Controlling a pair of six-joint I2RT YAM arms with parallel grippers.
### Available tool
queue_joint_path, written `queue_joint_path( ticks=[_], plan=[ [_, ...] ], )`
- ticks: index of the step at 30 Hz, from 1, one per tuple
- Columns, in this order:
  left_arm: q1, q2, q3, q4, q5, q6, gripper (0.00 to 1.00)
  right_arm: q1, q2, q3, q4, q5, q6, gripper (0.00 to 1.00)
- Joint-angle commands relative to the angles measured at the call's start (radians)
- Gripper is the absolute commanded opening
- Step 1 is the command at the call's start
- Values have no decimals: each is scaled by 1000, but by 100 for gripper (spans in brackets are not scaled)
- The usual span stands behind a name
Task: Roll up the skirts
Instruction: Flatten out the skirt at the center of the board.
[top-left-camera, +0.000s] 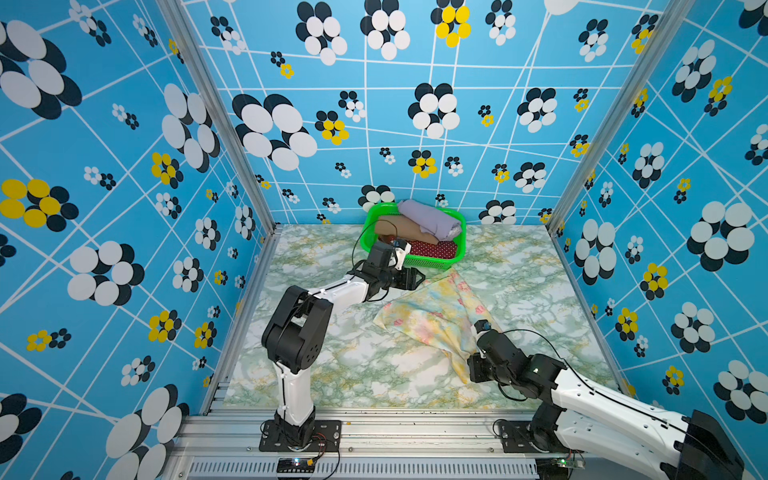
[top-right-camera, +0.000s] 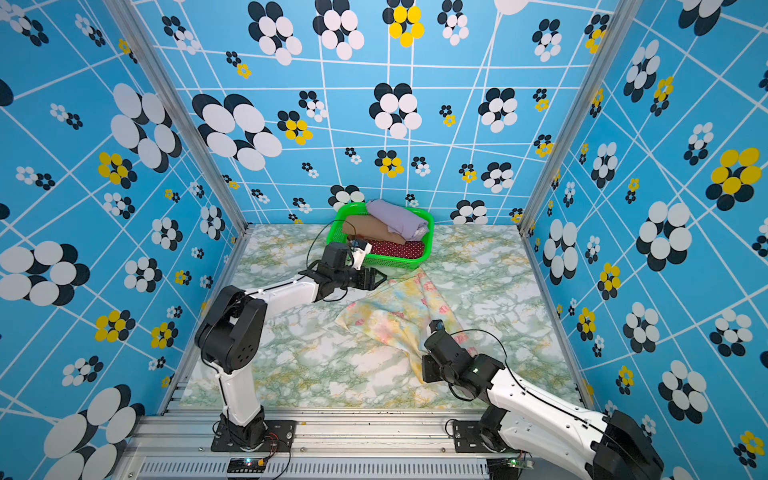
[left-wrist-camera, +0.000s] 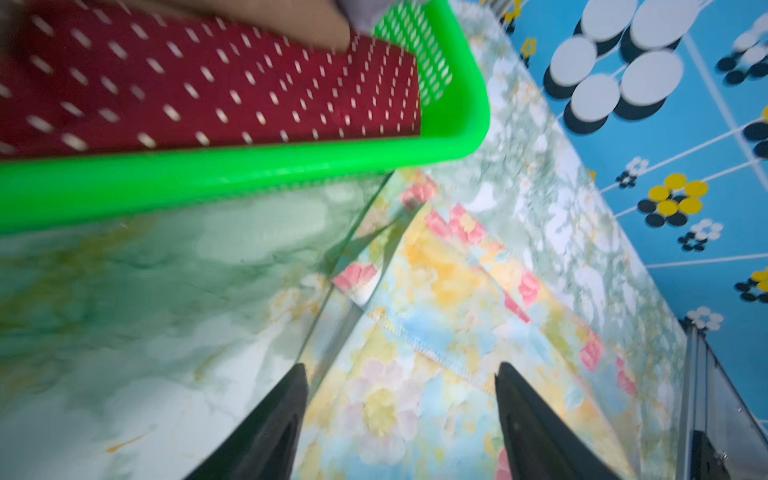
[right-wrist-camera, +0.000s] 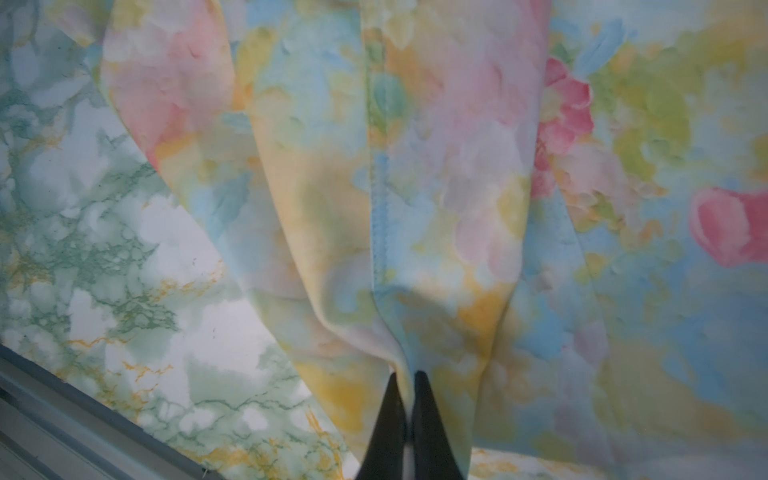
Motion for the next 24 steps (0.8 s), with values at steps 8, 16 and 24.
queue_joint_path(
  ticks=[8, 16, 24],
  plan=[
    [-54, 165, 103, -129, 8, 14, 72, 8, -16, 14, 21, -5, 14, 0],
    [-87, 207, 109, -61, 56, -16, 18, 9, -12, 17, 18, 10, 7, 0],
    [-46, -42, 8, 89, 17, -42, 0, 9, -65, 61, -80, 65, -4, 0]
  ],
)
